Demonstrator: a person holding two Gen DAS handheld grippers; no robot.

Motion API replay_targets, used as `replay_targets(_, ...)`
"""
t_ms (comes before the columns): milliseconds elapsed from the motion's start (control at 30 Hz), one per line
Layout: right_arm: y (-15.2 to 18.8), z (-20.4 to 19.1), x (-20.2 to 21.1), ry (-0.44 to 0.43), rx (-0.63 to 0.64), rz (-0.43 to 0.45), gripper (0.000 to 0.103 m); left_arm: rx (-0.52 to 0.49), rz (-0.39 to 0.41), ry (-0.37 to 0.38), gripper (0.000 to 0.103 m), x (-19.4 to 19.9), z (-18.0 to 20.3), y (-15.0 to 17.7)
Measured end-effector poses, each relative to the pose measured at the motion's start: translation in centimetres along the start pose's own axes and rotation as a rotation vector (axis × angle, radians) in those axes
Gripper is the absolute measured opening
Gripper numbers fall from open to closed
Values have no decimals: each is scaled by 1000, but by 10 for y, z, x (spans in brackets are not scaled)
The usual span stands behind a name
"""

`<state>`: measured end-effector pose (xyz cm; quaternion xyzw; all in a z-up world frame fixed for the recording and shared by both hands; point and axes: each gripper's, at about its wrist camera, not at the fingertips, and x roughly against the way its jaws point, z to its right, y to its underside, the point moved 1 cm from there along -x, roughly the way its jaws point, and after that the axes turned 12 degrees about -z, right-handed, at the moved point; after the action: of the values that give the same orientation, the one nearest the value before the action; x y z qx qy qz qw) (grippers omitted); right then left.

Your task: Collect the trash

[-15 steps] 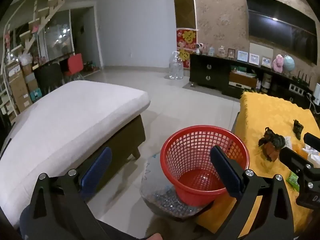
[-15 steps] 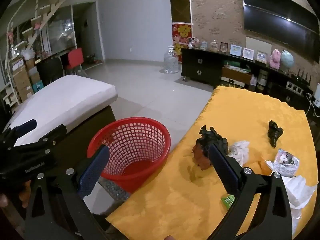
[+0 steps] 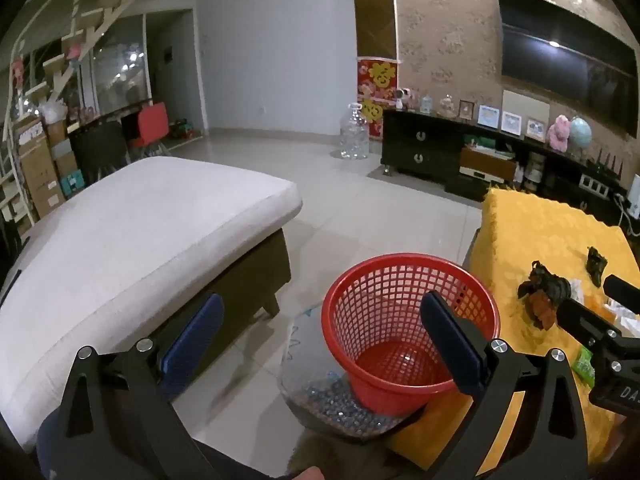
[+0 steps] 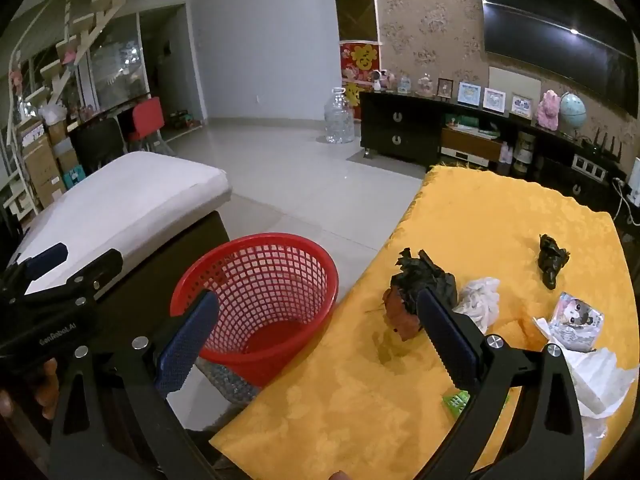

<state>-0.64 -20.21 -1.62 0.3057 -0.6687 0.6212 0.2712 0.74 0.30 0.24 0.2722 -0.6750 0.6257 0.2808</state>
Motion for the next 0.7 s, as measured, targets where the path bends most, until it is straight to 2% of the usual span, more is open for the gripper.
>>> replay_targets(700,3,3,-1,6,-1,-3,96,-5,13,5,95,-5,2,1)
